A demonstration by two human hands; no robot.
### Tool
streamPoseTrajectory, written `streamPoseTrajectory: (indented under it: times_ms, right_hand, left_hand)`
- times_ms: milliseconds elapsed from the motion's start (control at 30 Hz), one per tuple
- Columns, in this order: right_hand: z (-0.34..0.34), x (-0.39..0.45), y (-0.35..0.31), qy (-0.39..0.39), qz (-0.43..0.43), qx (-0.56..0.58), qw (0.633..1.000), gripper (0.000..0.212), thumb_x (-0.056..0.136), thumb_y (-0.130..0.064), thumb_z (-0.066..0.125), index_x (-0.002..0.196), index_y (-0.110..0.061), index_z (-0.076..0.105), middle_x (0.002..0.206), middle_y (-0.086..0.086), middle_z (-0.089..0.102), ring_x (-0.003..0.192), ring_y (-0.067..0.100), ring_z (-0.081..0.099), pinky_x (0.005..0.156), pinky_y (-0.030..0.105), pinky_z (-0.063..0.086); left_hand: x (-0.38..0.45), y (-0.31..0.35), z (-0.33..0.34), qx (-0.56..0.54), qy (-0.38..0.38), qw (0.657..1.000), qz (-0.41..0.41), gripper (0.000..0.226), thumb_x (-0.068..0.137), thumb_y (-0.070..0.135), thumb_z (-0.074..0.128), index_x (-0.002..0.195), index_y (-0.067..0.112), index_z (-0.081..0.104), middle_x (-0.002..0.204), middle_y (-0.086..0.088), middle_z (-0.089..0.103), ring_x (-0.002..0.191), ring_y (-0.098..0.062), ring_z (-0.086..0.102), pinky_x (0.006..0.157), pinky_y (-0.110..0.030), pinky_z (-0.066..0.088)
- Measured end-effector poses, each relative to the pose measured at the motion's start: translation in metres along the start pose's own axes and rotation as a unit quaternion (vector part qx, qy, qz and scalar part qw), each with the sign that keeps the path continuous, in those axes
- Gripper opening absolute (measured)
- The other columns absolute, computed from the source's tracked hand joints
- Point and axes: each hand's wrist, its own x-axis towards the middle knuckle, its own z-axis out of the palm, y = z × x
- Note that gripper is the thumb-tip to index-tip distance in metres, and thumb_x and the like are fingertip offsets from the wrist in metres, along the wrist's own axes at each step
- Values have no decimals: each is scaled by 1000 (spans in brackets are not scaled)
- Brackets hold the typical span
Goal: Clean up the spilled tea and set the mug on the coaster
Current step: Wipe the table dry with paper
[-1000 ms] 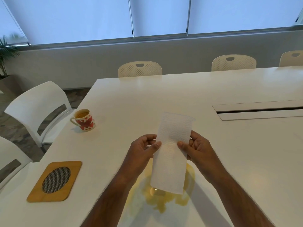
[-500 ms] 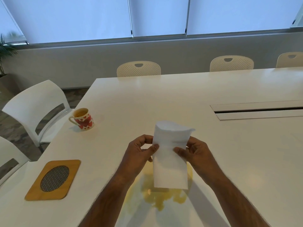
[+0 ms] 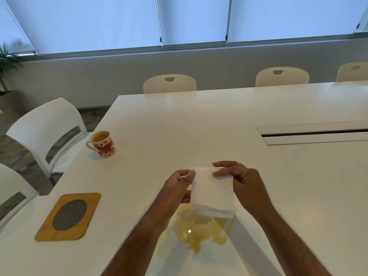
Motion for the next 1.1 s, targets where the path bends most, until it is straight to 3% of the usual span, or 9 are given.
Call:
streamPoseTrajectory:
  times_ms: [167, 300, 367, 433, 500, 600, 700, 867, 1100]
  right_hand:
    - [1, -4, 2, 15, -23, -9, 1000, 44, 92, 16, 55, 99, -19, 81, 117, -8, 74, 108, 12, 70, 78, 22, 56]
    - [8, -10, 1, 17, 108, 183, 977, 21, 109, -18, 43, 119, -17, 61, 114, 7, 74, 95, 22, 66, 69, 29, 53]
    - [9, -15, 3, -25, 171, 274, 946, 42, 112, -38, 31, 127, -17, 64, 117, 13, 72, 98, 24, 68, 71, 31, 56]
    - [10, -21, 5, -89, 185, 309, 929, 57, 111, -46, 24, 136, -14, 64, 130, 18, 69, 116, 30, 68, 88, 43, 59]
    - [12, -26, 7, -126, 164, 278, 938, 45, 112, -34, 35, 138, -9, 63, 134, 23, 66, 124, 40, 64, 100, 54, 54]
    - [15, -29, 10, -120, 148, 247, 950, 29, 105, -14, 54, 129, -9, 70, 126, 23, 71, 117, 41, 68, 94, 47, 57]
    - [15, -31, 11, -112, 139, 222, 959, 27, 102, -9, 59, 125, -11, 73, 121, 22, 73, 111, 38, 71, 91, 45, 59]
    - [12, -28, 16, -88, 138, 188, 968, 31, 97, -13, 69, 127, -9, 71, 122, 23, 72, 116, 48, 66, 104, 68, 49]
    - [10, -26, 11, -84, 98, 139, 982, 22, 98, 4, 62, 109, -4, 79, 123, 10, 75, 116, 34, 70, 97, 56, 57]
  left_hand:
    - [-1, -7, 3, 7, -7, 1000, 16, 25, 100, 25, 68, 122, 12, 67, 111, -5, 79, 106, -27, 74, 87, -41, 61]
    - [-1, -8, 2, -5, 17, 999, 38, 20, 98, 19, 71, 116, 11, 68, 110, -6, 79, 104, -26, 75, 85, -41, 61]
    - [0, -7, 1, -6, 25, 999, 46, 20, 97, 18, 72, 116, 12, 69, 110, -6, 79, 104, -26, 75, 86, -43, 62]
    - [-1, -6, 2, 2, 35, 998, 55, 18, 96, 18, 74, 113, 13, 71, 109, -5, 79, 102, -25, 75, 86, -44, 62]
    - [-1, -7, 2, 24, 53, 996, 69, 14, 94, 17, 76, 108, 15, 73, 106, -3, 79, 98, -25, 75, 82, -42, 63]
    - [-2, -11, 2, 52, 72, 993, 75, 14, 92, 16, 78, 106, 16, 74, 105, 0, 78, 91, -26, 77, 81, -42, 63]
    - [-3, -13, 1, 57, 77, 993, 69, 15, 92, 15, 78, 107, 16, 75, 105, 1, 78, 89, -27, 78, 80, -46, 63]
    - [-7, -13, -3, 57, 71, 993, 70, 13, 93, 14, 77, 105, 13, 74, 105, 0, 78, 86, -28, 77, 70, -42, 63]
    - [-11, -14, -8, 20, 35, 998, 57, 16, 95, 2, 65, 99, 12, 77, 107, -3, 77, 88, -22, 73, 80, -44, 62]
